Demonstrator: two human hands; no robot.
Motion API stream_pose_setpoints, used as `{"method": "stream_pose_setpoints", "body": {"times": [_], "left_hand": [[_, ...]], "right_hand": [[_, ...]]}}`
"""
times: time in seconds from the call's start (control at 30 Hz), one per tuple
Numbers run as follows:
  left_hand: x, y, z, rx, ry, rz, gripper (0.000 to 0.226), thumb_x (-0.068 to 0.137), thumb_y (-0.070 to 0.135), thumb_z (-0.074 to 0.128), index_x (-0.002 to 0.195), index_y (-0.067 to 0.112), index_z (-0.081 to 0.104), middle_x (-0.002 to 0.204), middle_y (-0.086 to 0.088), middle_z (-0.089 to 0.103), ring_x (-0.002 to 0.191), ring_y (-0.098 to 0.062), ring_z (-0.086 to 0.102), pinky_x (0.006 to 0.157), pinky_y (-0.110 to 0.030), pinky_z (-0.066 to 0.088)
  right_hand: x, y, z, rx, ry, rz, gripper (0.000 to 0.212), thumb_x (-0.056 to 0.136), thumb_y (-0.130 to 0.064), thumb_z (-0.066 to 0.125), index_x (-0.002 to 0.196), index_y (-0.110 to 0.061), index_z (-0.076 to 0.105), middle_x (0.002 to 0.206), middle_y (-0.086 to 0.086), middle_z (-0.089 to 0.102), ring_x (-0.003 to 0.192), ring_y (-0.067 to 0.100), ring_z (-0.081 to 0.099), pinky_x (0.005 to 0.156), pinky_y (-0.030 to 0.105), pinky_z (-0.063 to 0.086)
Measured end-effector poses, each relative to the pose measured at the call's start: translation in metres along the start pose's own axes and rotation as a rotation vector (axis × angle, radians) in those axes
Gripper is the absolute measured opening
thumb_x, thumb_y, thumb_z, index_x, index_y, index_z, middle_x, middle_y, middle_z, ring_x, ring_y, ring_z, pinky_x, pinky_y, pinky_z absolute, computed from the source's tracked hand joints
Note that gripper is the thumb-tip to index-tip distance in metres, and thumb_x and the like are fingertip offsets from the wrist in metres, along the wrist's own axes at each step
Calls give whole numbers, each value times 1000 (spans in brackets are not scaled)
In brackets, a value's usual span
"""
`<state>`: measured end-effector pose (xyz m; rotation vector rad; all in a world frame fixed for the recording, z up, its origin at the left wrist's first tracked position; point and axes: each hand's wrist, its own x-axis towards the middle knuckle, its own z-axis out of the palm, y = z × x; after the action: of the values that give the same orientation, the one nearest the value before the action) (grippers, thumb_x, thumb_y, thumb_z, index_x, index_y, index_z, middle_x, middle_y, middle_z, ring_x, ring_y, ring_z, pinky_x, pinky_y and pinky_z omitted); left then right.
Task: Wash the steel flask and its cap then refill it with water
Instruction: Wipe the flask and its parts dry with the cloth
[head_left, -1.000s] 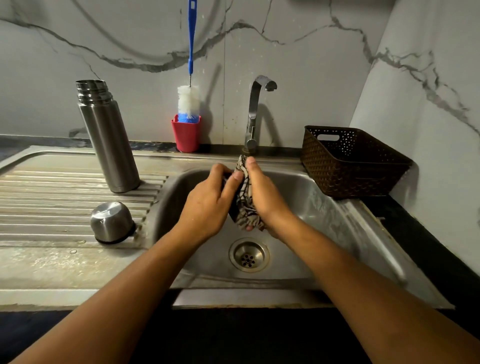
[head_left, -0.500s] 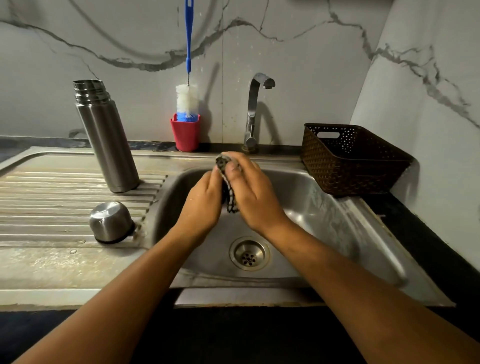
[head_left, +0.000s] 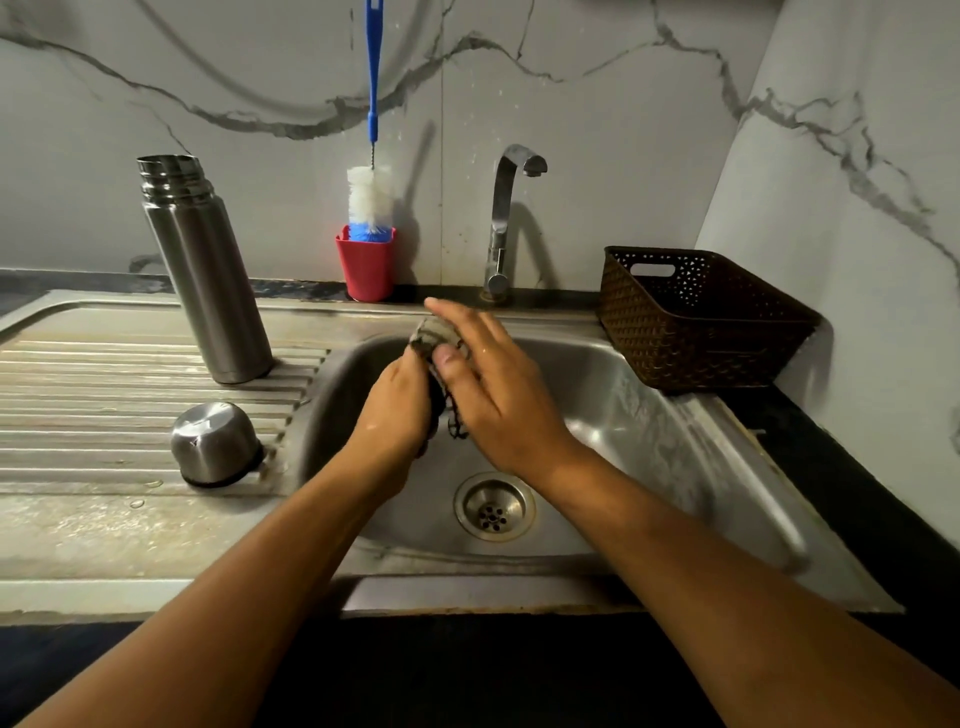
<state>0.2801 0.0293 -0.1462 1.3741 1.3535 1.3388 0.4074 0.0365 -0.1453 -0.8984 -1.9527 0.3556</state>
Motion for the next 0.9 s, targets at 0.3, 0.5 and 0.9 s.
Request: {"method": "stream_pose_setpoints", "body": {"times": [0.3,0.5,0.9], "left_hand": [[-13,-3,11,925,90,567,42,106,55,25,120,19,41,87,5,60,60,-11,57,49,-28,43],[-6,-5,10,678,59,427,35,106,55,36,120,23,41,89,7,64,69,-9,63,57,-32,52],[9,0,-8,-544,-211,-484,45,106,54,41,84,20,61,59,2,45,46,-9,37,39,-19,25]], "right_hand": [[6,-4,-15,737,-42,1061,72,96,-77,35,87,-16,74,65,7,66,55,21,64,48,26,48],[3,11,-10,427,156,834,56,100,-61,51,100,-12,78,86,9,79,83,20,77,84,43,63],[-1,6,-10,82,18,53,50,108,-50,33,155,-37,39,160,-3,38,144,12,41,115,44,44]]}}
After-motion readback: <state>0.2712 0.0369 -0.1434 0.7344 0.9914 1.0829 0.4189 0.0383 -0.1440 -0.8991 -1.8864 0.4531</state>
